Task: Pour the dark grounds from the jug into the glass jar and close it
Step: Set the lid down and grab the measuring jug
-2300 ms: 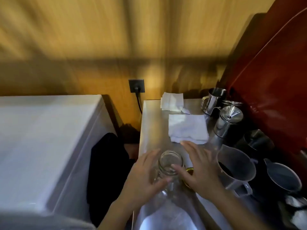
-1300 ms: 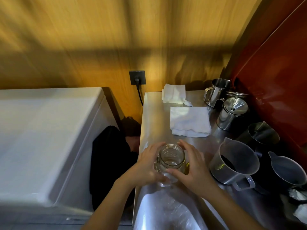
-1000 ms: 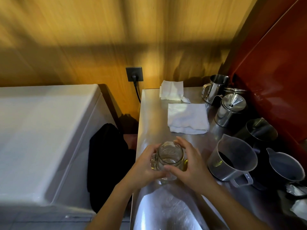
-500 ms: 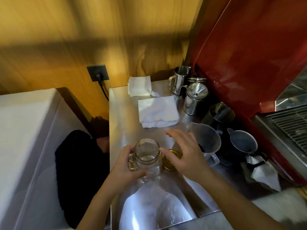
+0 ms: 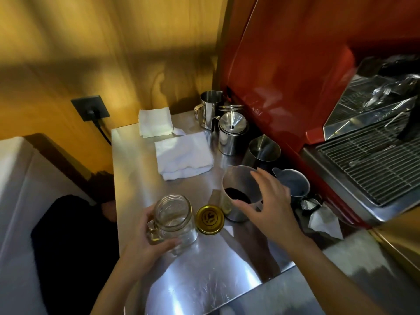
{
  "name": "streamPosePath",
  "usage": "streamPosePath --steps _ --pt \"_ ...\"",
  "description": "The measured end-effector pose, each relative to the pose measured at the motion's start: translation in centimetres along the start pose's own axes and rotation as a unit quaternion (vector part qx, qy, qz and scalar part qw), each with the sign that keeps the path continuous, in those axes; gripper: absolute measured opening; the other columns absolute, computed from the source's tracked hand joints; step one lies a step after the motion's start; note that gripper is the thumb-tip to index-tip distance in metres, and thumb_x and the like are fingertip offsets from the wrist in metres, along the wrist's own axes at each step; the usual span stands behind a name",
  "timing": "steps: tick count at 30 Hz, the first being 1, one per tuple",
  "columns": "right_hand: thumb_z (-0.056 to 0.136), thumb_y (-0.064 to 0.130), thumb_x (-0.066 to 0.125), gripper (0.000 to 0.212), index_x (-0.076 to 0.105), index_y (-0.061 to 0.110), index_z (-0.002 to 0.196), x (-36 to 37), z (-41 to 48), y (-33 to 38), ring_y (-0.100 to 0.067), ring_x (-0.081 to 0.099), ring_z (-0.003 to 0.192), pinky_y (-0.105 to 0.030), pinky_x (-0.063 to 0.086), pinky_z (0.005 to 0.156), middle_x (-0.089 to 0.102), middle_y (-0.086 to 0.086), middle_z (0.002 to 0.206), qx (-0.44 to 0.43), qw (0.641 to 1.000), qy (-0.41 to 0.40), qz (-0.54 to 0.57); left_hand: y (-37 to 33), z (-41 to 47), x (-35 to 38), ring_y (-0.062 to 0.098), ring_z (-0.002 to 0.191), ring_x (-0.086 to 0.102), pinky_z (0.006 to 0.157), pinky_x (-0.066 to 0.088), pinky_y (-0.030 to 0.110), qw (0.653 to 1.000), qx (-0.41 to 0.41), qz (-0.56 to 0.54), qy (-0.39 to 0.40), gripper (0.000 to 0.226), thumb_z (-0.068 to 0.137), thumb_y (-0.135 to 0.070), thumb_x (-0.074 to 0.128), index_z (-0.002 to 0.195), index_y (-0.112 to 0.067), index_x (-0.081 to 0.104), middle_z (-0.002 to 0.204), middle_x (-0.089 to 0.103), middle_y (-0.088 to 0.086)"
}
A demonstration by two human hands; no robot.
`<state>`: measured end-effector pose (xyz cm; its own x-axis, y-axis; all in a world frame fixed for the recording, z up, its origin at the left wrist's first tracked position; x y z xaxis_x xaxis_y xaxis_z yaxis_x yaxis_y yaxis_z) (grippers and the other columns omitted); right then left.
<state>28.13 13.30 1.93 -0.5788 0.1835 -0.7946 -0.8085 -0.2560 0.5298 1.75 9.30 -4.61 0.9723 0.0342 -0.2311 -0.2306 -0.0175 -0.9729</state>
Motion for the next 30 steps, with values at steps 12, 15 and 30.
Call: streamPosePath --steps 12,15,30 --pt "0.076 0.048 0.069 0.088 0.024 0.012 0.143 2.3 0.1 -0.8 -0.022 0.017 0.135 -0.041 0.019 0.108 0.015 -0.009 0.155 0.015 0.996 0.067 0.052 0.1 -1.7 -0.8 0.021 0.109 0.057 0.087 0.047 0.020 0.997 0.021 0.049 -0.060 0.082 0.045 -0.029 0.093 0.114 -0.037 0.050 0.118 0.059 0.008" --pt "0.079 0.044 0.070 0.085 0.025 0.012 0.143 3.0 0.7 -0.4 -0.016 0.016 0.135 -0.039 0.019 0.109 0.013 -0.007 0.155 -0.008 0.996 0.070 0.052 0.4 -2.3 -1.4 0.016 0.106 0.060 0.083 0.047 0.010 0.997 0.015 0.037 -0.059 0.083 0.044 -0.037 0.094 0.115 -0.037 0.052 0.115 0.061 0.005" --pt "0.067 0.027 0.082 0.078 0.035 0.020 0.129 6.5 -1.4 -3.5 -0.016 0.051 0.112 -0.033 0.048 0.089 0.048 -0.002 0.129 0.201 0.913 0.052 0.350 0.0 -3.9 -2.0 -0.009 0.100 0.057 0.079 0.042 0.002 0.994 0.025 0.058 -0.085 0.074 0.051 -0.026 0.089 0.111 -0.046 0.050 0.112 0.061 -0.008"
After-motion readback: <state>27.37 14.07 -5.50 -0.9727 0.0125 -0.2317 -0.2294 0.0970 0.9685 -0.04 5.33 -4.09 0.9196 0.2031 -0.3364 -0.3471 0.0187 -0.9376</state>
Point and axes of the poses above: each hand's wrist, its own z-axis towards the middle knuckle, its own x-axis out of the palm, y = z × x, the point moved 6 cm from there along z, towards the middle knuckle
